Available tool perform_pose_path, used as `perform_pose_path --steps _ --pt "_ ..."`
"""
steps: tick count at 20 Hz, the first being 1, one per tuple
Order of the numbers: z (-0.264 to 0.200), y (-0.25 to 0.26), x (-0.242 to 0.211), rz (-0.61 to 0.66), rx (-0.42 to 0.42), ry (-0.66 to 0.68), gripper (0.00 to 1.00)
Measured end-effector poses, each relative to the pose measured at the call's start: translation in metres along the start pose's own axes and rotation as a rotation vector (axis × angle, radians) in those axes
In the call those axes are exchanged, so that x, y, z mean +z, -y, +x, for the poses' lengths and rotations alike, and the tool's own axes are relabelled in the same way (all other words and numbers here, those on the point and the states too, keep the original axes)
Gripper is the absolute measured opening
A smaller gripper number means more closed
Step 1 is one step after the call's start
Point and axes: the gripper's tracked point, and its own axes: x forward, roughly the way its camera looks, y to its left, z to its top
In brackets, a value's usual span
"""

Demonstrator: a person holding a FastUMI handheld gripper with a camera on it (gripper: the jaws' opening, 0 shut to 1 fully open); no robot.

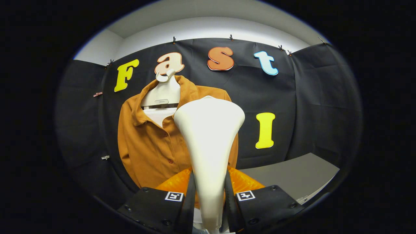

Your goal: Iron the clothes twice with a garment steamer, once on the left side and once on the right side.

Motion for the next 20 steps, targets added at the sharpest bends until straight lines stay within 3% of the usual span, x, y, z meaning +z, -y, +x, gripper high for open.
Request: perform_pose_path --steps 20 --pt "0.002 -0.011 0.003 0.003 0.014 -0.026 0.44"
